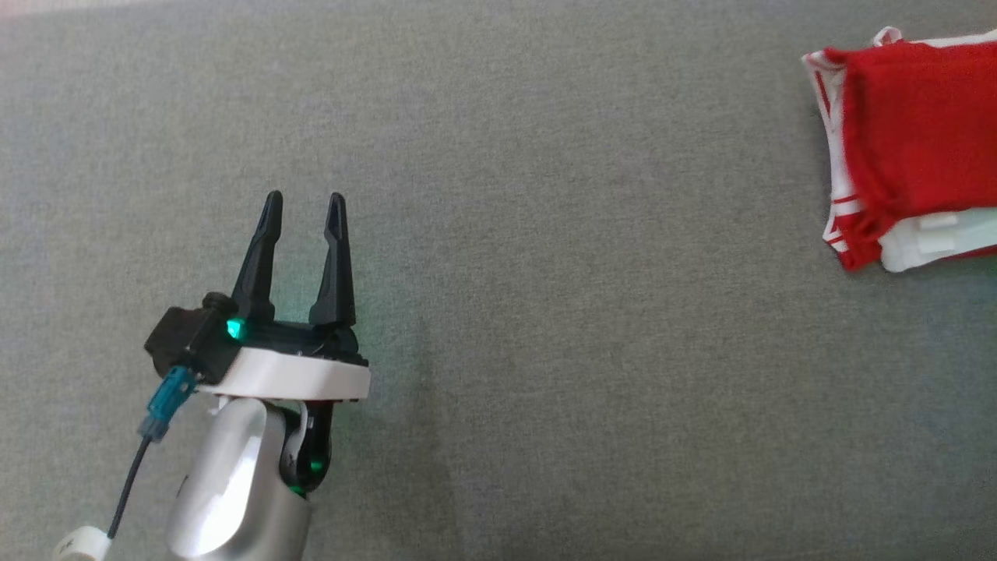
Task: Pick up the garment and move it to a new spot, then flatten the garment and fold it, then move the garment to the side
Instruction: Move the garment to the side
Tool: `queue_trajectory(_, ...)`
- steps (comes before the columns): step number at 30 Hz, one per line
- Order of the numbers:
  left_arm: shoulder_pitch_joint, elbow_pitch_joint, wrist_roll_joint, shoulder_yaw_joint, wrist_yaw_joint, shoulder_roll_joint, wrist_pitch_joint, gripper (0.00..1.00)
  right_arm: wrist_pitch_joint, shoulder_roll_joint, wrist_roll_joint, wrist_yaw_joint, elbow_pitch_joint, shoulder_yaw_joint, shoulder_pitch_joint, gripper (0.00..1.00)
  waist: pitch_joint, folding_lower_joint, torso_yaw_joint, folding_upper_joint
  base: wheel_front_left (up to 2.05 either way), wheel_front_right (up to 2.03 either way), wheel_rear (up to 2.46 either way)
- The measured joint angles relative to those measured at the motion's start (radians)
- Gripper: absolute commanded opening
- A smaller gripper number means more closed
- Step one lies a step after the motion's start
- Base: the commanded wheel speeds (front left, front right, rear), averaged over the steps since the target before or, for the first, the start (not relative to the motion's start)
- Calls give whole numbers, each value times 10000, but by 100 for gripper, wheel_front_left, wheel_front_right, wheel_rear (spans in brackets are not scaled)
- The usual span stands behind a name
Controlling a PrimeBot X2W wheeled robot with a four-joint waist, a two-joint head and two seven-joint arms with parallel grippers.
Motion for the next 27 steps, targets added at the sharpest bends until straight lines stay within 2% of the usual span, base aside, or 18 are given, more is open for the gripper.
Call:
queue_trajectory(8, 51, 63, 2, 192, 0, -4, 0, 100, -293, 894, -853, 0, -535, -692, 2, 100, -697, -1, -155, 0, 0, 0, 0)
queue_trajectory(14, 430, 52, 10, 514, 0, -17, -10, 100, -596, 2295, -963, 0, -1300, -744, 109, 100, -1476, -1, -238, 0, 0, 0, 0)
queue_trajectory(21, 1217, -161, 109, 897, 0, -40, -10, 100, -1383, 3647, 36, 2, -2539, -491, 1163, 100, -2477, -3, -194, 0, 0, 0, 0)
queue_trajectory(27, 1838, -230, -13, 1352, 0, -52, -10, 100, -1801, 4836, 1243, 0, -3588, -773, 2468, 100, -3056, -3, -36, 0, 0, 0, 0)
